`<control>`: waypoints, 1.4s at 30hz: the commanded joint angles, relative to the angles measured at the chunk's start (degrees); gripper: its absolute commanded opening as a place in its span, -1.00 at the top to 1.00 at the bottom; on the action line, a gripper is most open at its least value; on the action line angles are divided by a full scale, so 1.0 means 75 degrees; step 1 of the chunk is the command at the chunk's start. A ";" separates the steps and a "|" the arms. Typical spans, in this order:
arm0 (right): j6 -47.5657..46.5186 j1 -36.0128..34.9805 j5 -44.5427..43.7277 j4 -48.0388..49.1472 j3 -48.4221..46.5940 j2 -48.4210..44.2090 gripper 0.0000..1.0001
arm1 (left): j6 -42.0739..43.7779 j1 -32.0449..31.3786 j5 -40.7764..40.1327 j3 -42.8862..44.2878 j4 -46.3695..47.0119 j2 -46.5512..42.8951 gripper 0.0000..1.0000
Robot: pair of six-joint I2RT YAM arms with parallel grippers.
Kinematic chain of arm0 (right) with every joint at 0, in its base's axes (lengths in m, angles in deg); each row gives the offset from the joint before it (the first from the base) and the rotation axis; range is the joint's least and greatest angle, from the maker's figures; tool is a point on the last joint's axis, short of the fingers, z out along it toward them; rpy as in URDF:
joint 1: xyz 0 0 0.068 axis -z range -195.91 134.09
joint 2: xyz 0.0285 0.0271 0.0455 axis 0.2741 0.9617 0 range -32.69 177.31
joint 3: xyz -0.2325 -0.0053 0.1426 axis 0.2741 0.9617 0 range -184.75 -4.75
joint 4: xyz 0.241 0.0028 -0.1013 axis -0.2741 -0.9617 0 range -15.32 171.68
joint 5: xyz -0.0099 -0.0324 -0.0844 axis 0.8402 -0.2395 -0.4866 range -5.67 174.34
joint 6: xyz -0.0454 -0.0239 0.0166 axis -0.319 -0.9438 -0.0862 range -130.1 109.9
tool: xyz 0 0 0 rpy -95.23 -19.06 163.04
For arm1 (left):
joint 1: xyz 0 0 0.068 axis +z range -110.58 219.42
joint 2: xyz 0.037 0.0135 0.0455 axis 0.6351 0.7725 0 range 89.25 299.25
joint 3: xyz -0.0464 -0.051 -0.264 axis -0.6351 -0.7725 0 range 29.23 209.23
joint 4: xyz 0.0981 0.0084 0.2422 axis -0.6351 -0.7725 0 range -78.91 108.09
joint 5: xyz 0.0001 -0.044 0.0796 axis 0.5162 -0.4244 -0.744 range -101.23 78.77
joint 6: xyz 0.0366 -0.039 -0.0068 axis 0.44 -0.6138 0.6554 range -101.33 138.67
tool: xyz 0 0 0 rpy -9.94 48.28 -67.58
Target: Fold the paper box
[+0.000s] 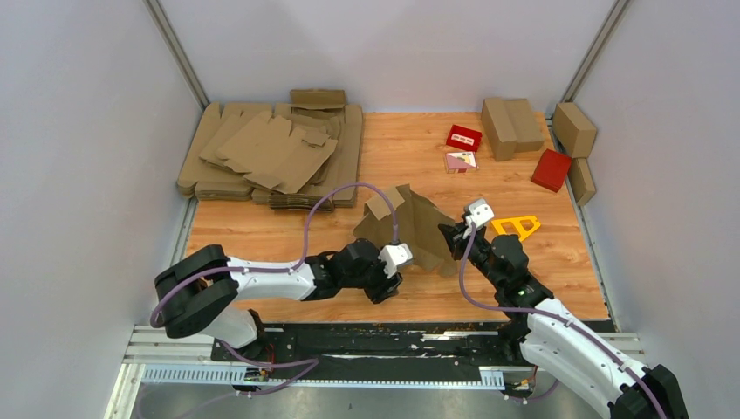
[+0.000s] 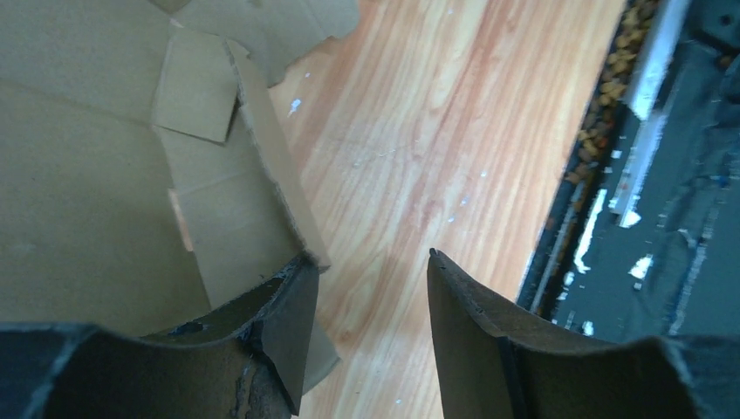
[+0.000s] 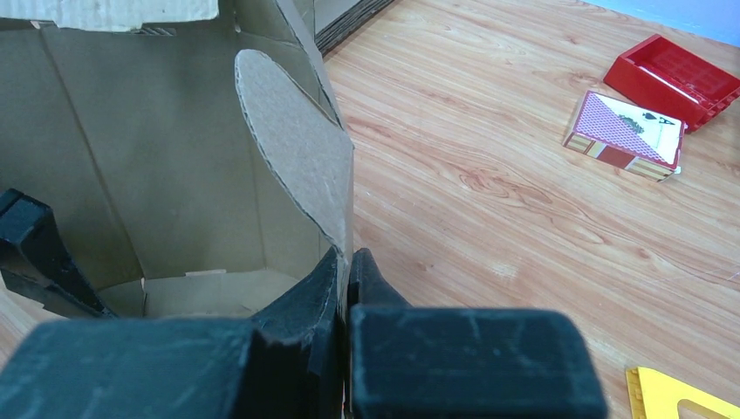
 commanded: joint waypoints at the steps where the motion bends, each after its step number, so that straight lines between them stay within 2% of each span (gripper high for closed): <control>1: 0.0090 -0.0042 0.0048 -0.0065 -0.0062 -0.0008 1.00 | 0.0706 -0.0550 -0.1554 0.0739 -0.0705 0.0352 -0.14; 5: 0.0146 -0.0046 0.0058 -0.0125 -0.0036 -0.0149 1.00 | 0.1072 -0.0955 -0.2250 0.1283 -0.1335 0.0987 -0.14; 10: 0.0171 -0.0033 0.0144 -0.0335 -0.0043 -0.0329 1.00 | 0.1480 -0.1228 -0.2576 0.1594 -0.1736 0.1425 -0.11; 12: 0.0417 -0.0025 0.0233 -0.0505 -0.0091 -0.0388 1.00 | 0.1563 -0.1263 -0.2766 0.1676 -0.1864 0.1517 0.05; 14: 0.0520 -0.0029 0.0262 -0.0796 -0.0183 -0.0446 1.00 | 0.1627 -0.1275 -0.3003 0.1758 -0.2094 0.1634 0.47; 15: 0.0579 -0.0016 0.0288 -0.0964 -0.0231 -0.0487 1.00 | 0.1642 -0.1275 -0.3128 0.1819 -0.2181 0.1694 0.60; 19: 0.0895 -0.0016 0.0450 -0.1522 -0.0330 -0.0828 1.00 | 0.1683 -0.1281 -0.3359 0.1883 -0.2247 0.1742 0.67; 21: 0.1105 -0.0003 0.0436 -0.1755 -0.0303 -0.1023 1.00 | 0.1711 -0.1308 -0.3440 0.1830 -0.2176 0.1673 0.61; 24: 0.1268 0.0029 0.0441 -0.2095 -0.0196 -0.1245 1.00 | 0.1881 -0.1479 -0.3453 0.1681 -0.2017 0.1522 0.19; 27: 0.1311 0.0058 0.0466 -0.2045 -0.0052 -0.1328 1.00 | 0.2073 -0.1699 -0.3334 0.1620 -0.1963 0.1413 -0.01; 35: 0.1312 0.0102 0.0563 -0.1879 0.0021 -0.1099 1.00 | 0.2088 -0.1709 -0.1948 0.1190 -0.1271 0.0710 -0.12; 42: 0.1319 0.0104 0.0573 -0.1877 0.0056 -0.1128 1.00 | 0.2026 -0.1709 -0.1910 0.1114 -0.1151 0.0579 -0.19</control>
